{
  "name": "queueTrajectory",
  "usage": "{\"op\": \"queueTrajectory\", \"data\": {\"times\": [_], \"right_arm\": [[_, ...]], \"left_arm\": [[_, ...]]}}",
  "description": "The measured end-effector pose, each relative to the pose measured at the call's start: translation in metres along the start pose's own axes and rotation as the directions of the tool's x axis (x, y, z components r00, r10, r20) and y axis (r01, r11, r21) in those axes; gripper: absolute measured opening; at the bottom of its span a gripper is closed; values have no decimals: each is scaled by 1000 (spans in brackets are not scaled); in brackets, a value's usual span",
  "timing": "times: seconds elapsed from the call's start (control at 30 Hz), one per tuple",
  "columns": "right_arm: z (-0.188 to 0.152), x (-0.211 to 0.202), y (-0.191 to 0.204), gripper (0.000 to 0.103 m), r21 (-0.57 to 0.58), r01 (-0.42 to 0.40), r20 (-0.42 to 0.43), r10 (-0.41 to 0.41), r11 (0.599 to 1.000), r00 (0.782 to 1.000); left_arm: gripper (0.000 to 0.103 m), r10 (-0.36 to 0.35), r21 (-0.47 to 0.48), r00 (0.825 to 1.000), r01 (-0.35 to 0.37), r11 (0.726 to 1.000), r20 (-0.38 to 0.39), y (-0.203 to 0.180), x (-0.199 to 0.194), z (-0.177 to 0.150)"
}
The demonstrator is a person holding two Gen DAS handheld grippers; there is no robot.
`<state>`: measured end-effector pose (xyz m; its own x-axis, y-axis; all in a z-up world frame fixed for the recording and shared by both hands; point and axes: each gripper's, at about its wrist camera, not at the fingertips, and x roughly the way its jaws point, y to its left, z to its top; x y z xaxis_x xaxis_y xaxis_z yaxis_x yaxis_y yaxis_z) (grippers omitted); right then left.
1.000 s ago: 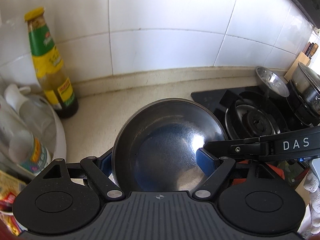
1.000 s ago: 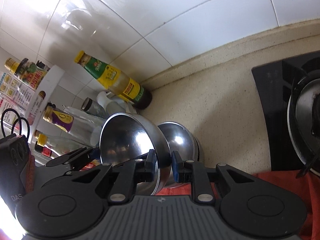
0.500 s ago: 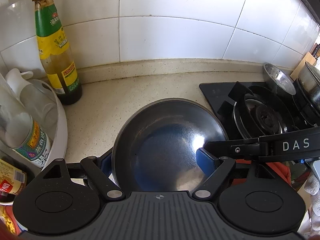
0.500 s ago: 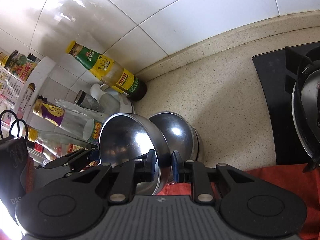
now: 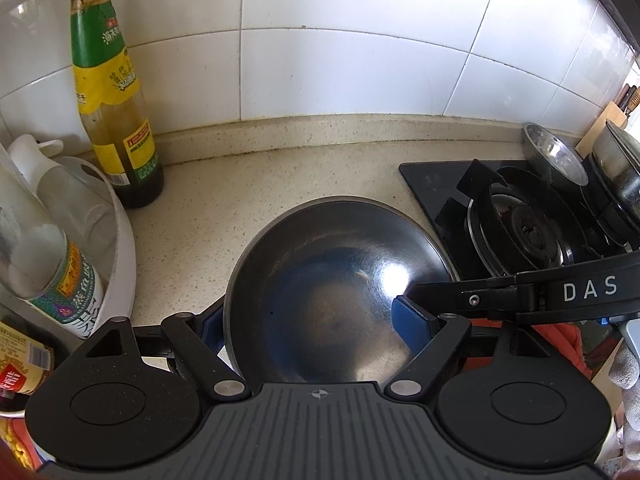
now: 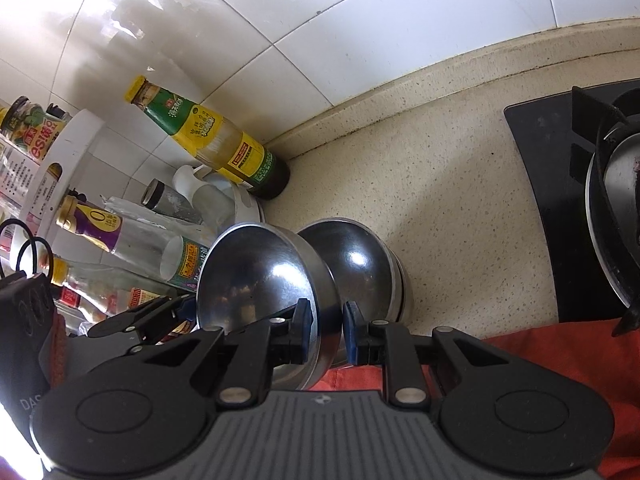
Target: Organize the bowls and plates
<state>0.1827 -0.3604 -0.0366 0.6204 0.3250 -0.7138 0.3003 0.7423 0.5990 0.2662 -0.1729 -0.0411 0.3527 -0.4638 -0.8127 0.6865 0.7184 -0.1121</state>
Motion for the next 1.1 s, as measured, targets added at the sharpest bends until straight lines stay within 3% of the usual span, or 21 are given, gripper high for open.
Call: {"op": "queueTrajectory", "data": {"times": [0.2,0.37,0.63,0.83,1.1], "right_arm": [[-1,4,0,21,6,18,-4,-17,1000,1000],[-2,2,0,32,-16,80,38,-79,997,996],[-3,4,4,37,-94,163,77,-156,982,985],[-2,14,3,39,-104,159,59,-153,982,986],[-2,22,12,53,-150,161,51,-155,975,987]], "left_arm": [[86,-10,-2,1000,10,1000,-4,3,4,-1],[90,-11,6,999,11,1000,33,4,-4,-2],[93,65,65,991,-73,995,116,-3,-22,-11],[101,100,103,978,-120,987,182,-4,-35,-30],[103,93,99,971,-118,988,222,1,-46,-56]]}}
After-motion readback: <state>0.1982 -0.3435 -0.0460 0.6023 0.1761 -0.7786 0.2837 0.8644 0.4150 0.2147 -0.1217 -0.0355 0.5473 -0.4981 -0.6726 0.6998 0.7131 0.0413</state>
